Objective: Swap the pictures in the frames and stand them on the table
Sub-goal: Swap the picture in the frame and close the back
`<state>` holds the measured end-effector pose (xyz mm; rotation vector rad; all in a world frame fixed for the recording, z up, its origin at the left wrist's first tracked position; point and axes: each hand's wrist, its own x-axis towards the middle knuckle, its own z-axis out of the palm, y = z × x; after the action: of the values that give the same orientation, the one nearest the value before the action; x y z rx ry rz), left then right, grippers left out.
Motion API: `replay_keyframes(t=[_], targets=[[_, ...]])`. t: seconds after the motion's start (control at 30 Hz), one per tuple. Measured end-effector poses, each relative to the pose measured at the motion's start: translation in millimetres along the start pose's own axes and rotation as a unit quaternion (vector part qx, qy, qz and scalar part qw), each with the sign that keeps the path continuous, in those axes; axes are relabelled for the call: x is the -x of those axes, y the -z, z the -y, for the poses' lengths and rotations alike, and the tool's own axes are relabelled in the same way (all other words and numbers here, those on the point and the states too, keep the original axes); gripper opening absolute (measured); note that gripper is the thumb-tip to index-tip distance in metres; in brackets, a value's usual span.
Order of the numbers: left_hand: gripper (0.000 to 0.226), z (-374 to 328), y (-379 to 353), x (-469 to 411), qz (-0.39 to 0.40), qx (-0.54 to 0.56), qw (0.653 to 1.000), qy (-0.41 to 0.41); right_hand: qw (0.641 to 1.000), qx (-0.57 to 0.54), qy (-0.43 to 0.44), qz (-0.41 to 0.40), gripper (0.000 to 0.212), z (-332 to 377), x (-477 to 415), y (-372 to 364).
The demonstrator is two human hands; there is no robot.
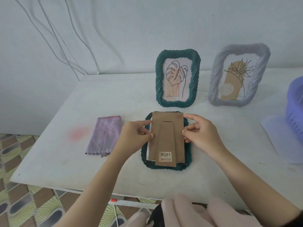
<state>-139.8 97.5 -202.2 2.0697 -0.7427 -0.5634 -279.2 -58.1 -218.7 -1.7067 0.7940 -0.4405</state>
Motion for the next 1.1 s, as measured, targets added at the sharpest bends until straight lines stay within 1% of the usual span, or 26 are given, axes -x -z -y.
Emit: replay_keyframes(t=[0.17,0.37,0.7,0.87,0.97,1.1], targets=[[0.045,0.3,-0.4,1.1,-0.010,-0.021,1.000,0.005,0.998,0.051,0.022,-0.003,0.049,-0.8,-1.4,-2.6],[0.042,-0.4,-2.0,2.9,-0.025,-0.037,0.999,0.015,0.996,0.078,0.035,-0.011,0.042,-2.6,-1.9,-6.7],[0.035,-7.1,-2.0,8.7,-0.039,-0.061,0.997,0.020,0.999,0.046,0.010,-0.014,0.043,1.4,-1.7,-4.7],[0.037,-9.7,-6.1,10.2,-0.023,-0.072,0.995,0.058,0.997,0.070,0.016,-0.022,0.043,1.2,-0.4,-7.6],[0.023,-10.7,-6.4,8.3,-0.013,-0.073,0.994,0.075,0.996,0.085,0.015,-0.023,0.042,1.0,0.6,-7.8],[0.030,-11.2,-5.1,5.9,-0.005,-0.032,0.994,0.107,0.994,0.101,0.015,-0.023,0.041,2.6,1.3,-8.7]])
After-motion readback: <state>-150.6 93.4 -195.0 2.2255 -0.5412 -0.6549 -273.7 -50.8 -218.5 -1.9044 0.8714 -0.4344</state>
